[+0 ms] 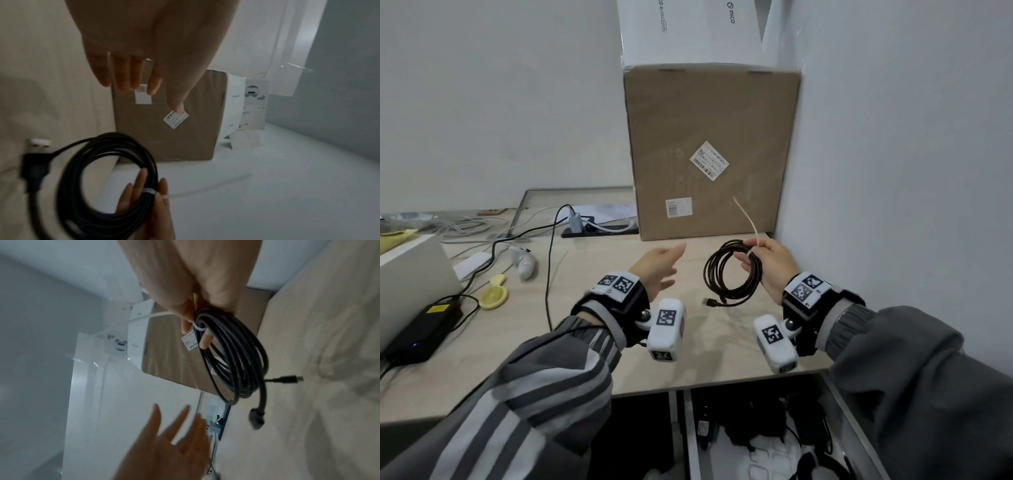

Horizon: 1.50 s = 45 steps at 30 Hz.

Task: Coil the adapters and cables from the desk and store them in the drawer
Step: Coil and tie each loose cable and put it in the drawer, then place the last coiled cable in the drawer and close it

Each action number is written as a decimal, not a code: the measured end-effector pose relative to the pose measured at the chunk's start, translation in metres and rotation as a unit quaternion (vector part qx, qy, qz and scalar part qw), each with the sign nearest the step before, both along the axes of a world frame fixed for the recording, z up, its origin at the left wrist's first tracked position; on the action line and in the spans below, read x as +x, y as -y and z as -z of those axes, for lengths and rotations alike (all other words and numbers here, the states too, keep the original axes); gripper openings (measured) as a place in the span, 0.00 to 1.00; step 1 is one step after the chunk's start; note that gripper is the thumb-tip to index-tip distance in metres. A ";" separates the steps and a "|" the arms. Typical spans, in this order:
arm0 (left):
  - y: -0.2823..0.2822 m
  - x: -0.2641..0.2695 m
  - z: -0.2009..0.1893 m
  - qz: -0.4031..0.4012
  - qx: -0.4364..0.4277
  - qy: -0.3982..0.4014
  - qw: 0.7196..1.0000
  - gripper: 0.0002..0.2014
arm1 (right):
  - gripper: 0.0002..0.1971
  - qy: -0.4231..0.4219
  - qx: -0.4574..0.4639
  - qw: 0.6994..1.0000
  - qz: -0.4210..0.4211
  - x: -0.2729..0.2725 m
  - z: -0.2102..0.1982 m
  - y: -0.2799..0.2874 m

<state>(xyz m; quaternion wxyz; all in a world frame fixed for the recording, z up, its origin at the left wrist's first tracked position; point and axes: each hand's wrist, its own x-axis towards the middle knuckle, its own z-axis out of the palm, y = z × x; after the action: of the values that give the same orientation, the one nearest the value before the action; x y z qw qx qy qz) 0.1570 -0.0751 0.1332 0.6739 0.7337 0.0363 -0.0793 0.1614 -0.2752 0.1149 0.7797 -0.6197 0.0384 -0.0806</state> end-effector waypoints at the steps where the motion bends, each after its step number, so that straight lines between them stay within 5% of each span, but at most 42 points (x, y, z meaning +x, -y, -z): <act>1: 0.004 -0.005 0.005 0.016 0.001 -0.041 0.999 0.32 | 0.15 0.002 0.031 1.000 0.003 -0.005 0.000 0.002; 9: 0.029 -0.041 0.040 0.196 -0.004 -0.235 0.952 0.50 | 0.14 0.015 0.196 0.979 0.055 -0.028 0.010 0.012; 14: 0.056 -0.055 0.041 0.260 -0.071 -0.199 0.942 0.40 | 0.13 0.018 0.222 0.974 0.042 -0.039 0.014 0.004; 18: 0.068 -0.048 0.039 0.145 -0.205 -0.146 0.957 0.20 | 0.11 0.008 0.219 0.976 0.024 -0.055 0.020 0.005; 22: 0.067 -0.040 0.036 -0.001 -0.275 -0.098 0.957 0.14 | 0.18 -0.011 0.103 0.994 -0.030 -0.072 0.028 0.013; 25: 0.060 -0.040 0.040 0.013 -0.278 -0.102 0.955 0.13 | 0.23 -0.044 -0.002 0.998 -0.051 -0.079 0.033 0.024; 28: 0.056 -0.041 0.046 0.020 -0.280 -0.104 0.954 0.13 | 0.18 -0.075 -0.021 0.993 -0.087 -0.083 0.036 0.037; 40: 0.056 -0.057 0.055 0.013 -0.319 -0.091 0.943 0.12 | 0.02 -0.027 0.209 0.978 0.003 -0.092 0.041 0.054; 45: 0.052 -0.088 0.054 0.033 -0.271 -0.098 0.957 0.12 | 0.06 -0.095 0.065 0.993 0.014 -0.117 0.047 0.056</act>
<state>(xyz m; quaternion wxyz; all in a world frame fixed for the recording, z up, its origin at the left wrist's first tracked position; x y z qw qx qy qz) 0.0688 -0.1271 0.0793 0.8376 0.5129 0.0549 -0.1801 0.0443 -0.3309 0.0675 0.8103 -0.5716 0.1257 -0.0297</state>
